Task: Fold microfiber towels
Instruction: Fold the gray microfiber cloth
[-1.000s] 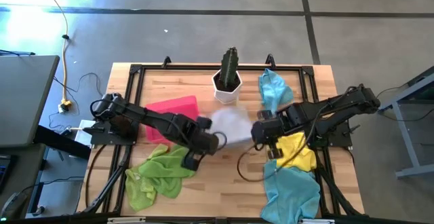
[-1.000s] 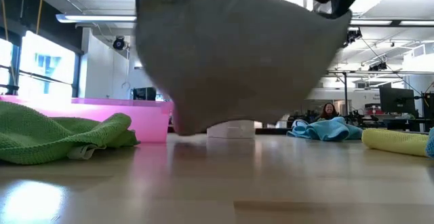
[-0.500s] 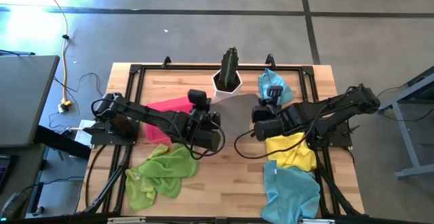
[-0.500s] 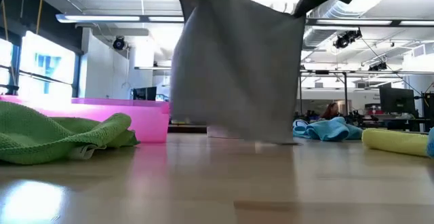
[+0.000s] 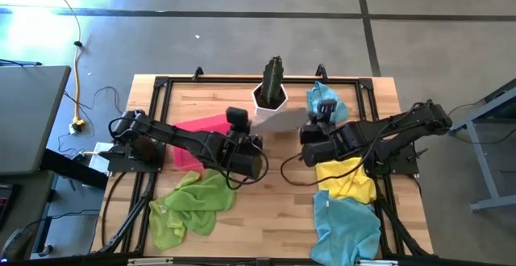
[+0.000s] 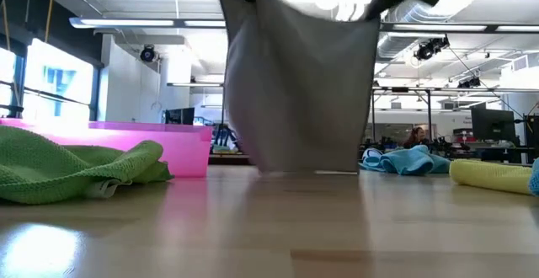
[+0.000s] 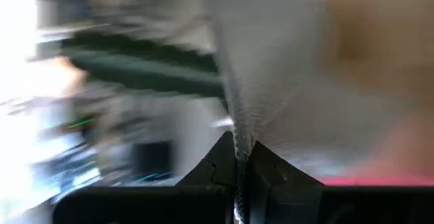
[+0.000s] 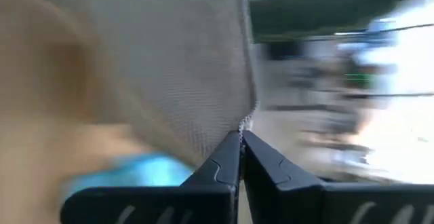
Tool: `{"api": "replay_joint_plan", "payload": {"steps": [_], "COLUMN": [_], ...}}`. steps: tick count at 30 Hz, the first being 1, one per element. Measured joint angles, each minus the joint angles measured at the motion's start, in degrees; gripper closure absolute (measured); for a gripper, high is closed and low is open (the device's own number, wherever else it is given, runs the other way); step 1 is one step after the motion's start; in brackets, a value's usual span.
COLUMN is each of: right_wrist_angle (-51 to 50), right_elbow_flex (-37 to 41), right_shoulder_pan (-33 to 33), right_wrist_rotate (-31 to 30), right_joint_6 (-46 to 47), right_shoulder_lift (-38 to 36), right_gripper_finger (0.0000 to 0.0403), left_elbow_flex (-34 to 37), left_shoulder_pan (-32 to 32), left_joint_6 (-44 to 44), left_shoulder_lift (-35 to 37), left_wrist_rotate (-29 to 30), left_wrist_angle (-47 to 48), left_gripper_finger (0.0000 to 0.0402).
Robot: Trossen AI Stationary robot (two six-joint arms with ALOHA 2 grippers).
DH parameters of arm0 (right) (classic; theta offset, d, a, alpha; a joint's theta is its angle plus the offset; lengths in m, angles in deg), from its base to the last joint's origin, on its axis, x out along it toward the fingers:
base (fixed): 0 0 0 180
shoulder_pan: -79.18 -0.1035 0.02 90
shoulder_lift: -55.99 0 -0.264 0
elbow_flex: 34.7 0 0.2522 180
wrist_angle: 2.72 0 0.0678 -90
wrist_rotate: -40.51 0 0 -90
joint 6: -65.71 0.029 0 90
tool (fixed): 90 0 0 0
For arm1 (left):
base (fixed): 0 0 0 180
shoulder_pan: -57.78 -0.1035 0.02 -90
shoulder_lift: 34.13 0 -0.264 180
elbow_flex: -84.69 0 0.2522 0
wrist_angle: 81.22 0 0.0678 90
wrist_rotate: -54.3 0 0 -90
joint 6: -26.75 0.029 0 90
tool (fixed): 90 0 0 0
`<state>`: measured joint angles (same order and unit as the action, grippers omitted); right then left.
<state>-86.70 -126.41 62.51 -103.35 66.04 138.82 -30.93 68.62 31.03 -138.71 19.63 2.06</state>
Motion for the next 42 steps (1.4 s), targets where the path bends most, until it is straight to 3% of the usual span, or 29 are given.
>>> {"api": "replay_joint_plan", "payload": {"steps": [5,7,9,14,16,20,23,25,27,31,33,37,42], "right_wrist_angle": [-0.26,-0.12,-1.48,-9.10,-9.92,-9.17,-9.11,-9.16,-9.17,-7.84,-5.69,-0.14,3.20], "right_elbow_flex": [0.00,0.00,0.00,0.00,0.00,0.00,-0.02,-0.02,-0.02,-0.02,0.00,0.04,0.07], "right_shoulder_pan": [-0.71,-1.04,-1.50,0.23,1.35,2.45,2.24,1.47,0.41,-1.59,-3.02,-6.52,-9.95], "right_wrist_rotate": [38.60,43.97,39.47,11.48,1.41,-10.44,-9.66,-4.86,4.35,31.42,40.53,48.46,54.13], "right_joint_6": [2.18,0.81,0.73,3.90,5.06,5.12,5.31,7.03,10.58,21.80,27.17,30.72,29.41], "right_shoulder_lift": [0.00,0.00,-0.02,-0.39,-0.39,-0.39,-0.39,-0.39,-0.39,-0.32,0.20,2.03,4.57], "right_gripper_finger": [0.0402,0.0402,0.0402,0.0402,0.0402,0.0402,0.0402,0.0402,0.0402,0.0402,0.0402,0.0402,0.0402], "left_elbow_flex": [0.00,0.00,0.00,0.00,0.00,0.00,0.00,0.00,0.00,0.00,0.75,3.99,4.40], "left_shoulder_pan": [0.67,0.73,0.67,-1.02,-2.06,-3.39,-3.20,-2.29,-0.89,2.01,3.00,5.96,8.86], "left_joint_6": [3.74,5.58,5.79,5.53,5.85,5.93,3.62,1.94,-1.08,-8.81,-10.96,-9.47,-6.71], "left_shoulder_lift": [0.00,0.00,0.00,0.00,0.00,0.00,0.00,0.00,0.00,-0.07,-1.16,-5.24,-11.19], "left_wrist_rotate": [-36.33,-41.01,-35.30,-1.99,7.77,17.52,18.17,15.33,8.48,-17.18,-28.53,-39.52,-42.31], "left_wrist_angle": [-0.17,-1.06,-1.20,-1.75,-2.58,-3.49,-3.47,-3.41,-3.34,-3.69,-6.93,-14.32,-14.27], "left_gripper_finger": [0.0401,0.0401,0.0401,0.0401,0.0401,0.0401,0.0401,0.0401,0.0401,0.0401,0.0401,0.0401,0.0401]}}
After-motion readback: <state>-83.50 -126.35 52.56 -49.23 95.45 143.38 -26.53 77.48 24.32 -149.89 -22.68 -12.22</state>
